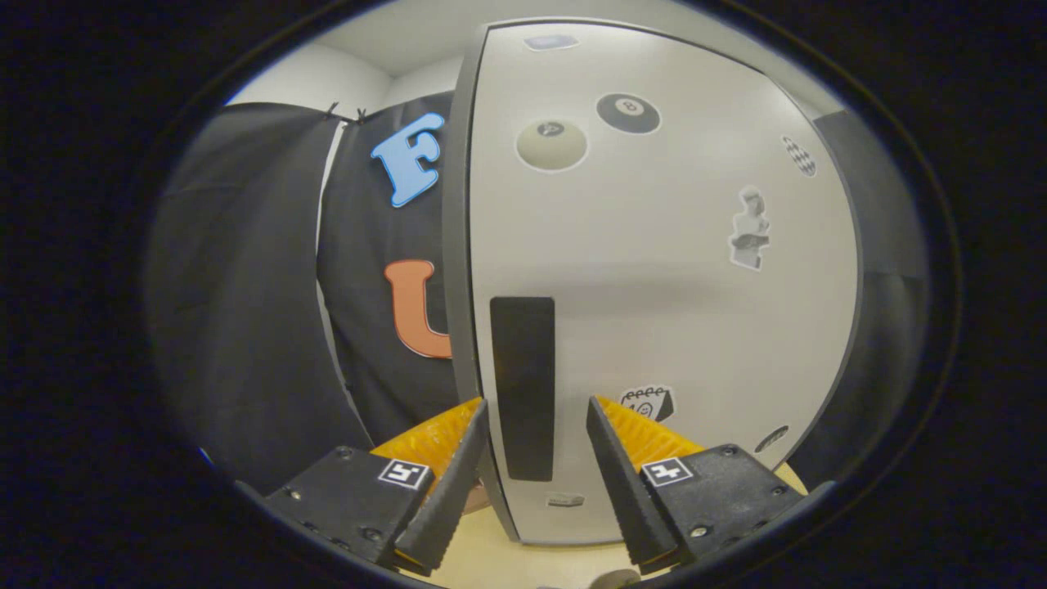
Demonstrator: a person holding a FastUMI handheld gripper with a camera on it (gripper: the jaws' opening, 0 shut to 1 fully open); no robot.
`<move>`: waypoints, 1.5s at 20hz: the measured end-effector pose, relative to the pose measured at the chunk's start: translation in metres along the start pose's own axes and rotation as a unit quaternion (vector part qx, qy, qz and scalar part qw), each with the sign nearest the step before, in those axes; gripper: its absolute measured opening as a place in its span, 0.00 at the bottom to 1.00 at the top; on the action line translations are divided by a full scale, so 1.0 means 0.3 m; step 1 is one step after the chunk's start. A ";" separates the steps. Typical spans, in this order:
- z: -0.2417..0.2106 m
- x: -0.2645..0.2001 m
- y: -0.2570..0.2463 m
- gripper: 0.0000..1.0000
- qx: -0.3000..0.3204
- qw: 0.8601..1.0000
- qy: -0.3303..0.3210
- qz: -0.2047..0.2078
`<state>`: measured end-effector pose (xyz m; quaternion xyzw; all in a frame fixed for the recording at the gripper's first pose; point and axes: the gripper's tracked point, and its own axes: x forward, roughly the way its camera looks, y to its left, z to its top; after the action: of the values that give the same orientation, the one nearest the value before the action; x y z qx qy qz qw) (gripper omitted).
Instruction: Open the shoe cabinet door, grab the shoes and put them into the shoe cabinet, then close the shoe cabinet door.
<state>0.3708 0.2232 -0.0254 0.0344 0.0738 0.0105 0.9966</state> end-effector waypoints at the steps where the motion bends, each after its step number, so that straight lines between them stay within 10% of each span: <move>1: 0.002 0.013 0.001 0.70 0.005 1.000 -0.001 0.001; 5: -0.005 0.027 0.025 0.40 -0.002 1.000 0.006 -0.004; 11: -0.021 -0.043 0.019 0.30 -0.005 1.000 0.021 0.016; 19: -0.087 -0.503 -0.107 0.26 -0.018 0.998 0.005 0.052; 30: -0.145 -0.987 -0.582 0.18 -0.030 0.999 -0.008 -0.011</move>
<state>0.0742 0.0443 -0.0372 0.0041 0.0656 0.0017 0.9978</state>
